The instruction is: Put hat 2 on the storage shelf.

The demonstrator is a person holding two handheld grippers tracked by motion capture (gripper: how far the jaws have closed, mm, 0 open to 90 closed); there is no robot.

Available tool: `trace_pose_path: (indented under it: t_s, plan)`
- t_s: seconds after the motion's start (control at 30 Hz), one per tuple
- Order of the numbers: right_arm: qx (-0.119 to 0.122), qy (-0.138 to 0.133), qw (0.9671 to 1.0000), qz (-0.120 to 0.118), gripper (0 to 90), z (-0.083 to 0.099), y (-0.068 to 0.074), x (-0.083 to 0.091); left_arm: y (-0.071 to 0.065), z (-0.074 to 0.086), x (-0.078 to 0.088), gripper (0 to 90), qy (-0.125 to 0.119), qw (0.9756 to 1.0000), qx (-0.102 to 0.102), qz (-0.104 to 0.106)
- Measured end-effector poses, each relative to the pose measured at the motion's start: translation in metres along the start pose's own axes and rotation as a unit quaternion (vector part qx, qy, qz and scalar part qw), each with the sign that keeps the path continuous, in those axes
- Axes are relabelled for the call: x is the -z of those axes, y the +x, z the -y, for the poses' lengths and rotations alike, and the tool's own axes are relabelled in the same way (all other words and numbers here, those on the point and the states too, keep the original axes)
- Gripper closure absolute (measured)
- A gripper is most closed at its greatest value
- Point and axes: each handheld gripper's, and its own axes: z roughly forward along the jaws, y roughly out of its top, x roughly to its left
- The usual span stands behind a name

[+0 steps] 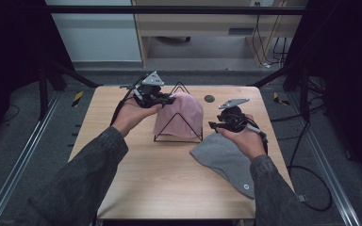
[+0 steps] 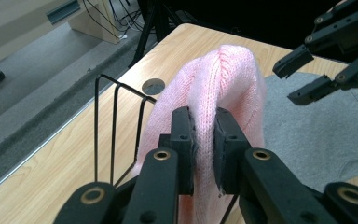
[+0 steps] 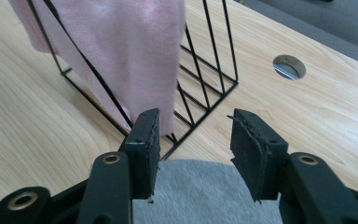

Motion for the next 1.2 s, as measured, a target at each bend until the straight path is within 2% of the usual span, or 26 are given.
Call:
trace_pose_path:
  t_s: [0.13, 0.2, 0.43, 0.57, 0.8, 0.83, 0.87, 0.93, 0.97, 1.0, 1.03, 1.1, 1.13, 1.17, 1.2]
  plan:
    - [-0.006, 0.003, 0.9999, 0.009, 51.1, 0.005, -0.006, 0.003, -0.001, 0.003, 0.001, 80.0, 0.005, 1.0, 0.001, -0.004]
    - [-0.013, 0.004, 0.9998, 0.011, 51.0, 0.008, -0.009, 0.006, -0.001, 0.007, 0.001, 79.9, 0.017, 0.9998, 0.002, -0.007]
    - [-0.026, 0.013, 0.9992, 0.027, 50.7, 0.018, -0.018, 0.011, -0.003, 0.014, 0.0, 78.9, 0.025, 0.9996, 0.007, -0.007]
    - [-0.037, 0.017, 0.9985, 0.037, 50.7, 0.025, -0.025, 0.016, -0.005, 0.021, -0.002, 78.2, 0.042, 0.999, 0.007, -0.009]
    - [-0.051, 0.022, 0.9974, 0.046, 50.2, 0.034, -0.031, 0.02, -0.01, 0.028, 0.005, 70.8, 0.026, 0.9993, 0.019, -0.017]
    - [-0.052, 0.022, 0.9972, 0.05, 49.6, 0.036, -0.032, 0.021, -0.01, 0.029, 0.008, 68.7, 0.025, 0.9992, 0.02, -0.022]
    - [-0.06, 0.021, 0.9967, 0.05, 47.4, 0.04, -0.035, 0.023, -0.011, 0.032, 0.014, 62.9, 0.025, 0.9987, 0.026, -0.037]
    - [-0.067, 0.023, 0.9962, 0.052, 45.4, 0.043, -0.036, 0.024, -0.013, 0.034, 0.019, 60.6, 0.024, 0.9983, 0.029, -0.045]
    - [-0.075, 0.027, 0.9952, 0.058, 41.2, 0.048, -0.038, 0.026, -0.016, 0.041, 0.03, 55.4, 0.022, 0.9972, 0.037, -0.062]
    - [-0.075, 0.027, 0.9952, 0.058, 41.2, 0.048, -0.038, 0.026, -0.016, 0.041, 0.03, 52.3, 0.022, 0.9972, 0.037, -0.062]
    - [-0.078, 0.027, 0.9948, 0.06, 39.4, 0.05, -0.04, 0.028, -0.018, 0.044, 0.036, 52.3, 0.022, 0.9967, 0.038, -0.069]
    - [-0.084, 0.03, 0.9938, 0.066, 36.1, 0.055, -0.042, 0.032, -0.022, 0.052, 0.046, 45.1, 0.032, 0.9955, 0.039, -0.08]
    - [-0.09, 0.031, 0.9927, 0.074, 32.3, 0.062, -0.046, 0.035, -0.024, 0.058, 0.051, 36.0, 0.038, 0.9949, 0.039, -0.085]
    - [-0.09, 0.031, 0.9927, 0.074, 32.3, 0.062, -0.046, 0.035, -0.026, 0.064, 0.055, 36.0, 0.042, 0.9945, 0.04, -0.088]
    - [-0.096, 0.034, 0.9919, 0.076, 31.2, 0.066, -0.049, 0.036, -0.027, 0.072, 0.059, 32.3, 0.046, 0.9941, 0.041, -0.089]
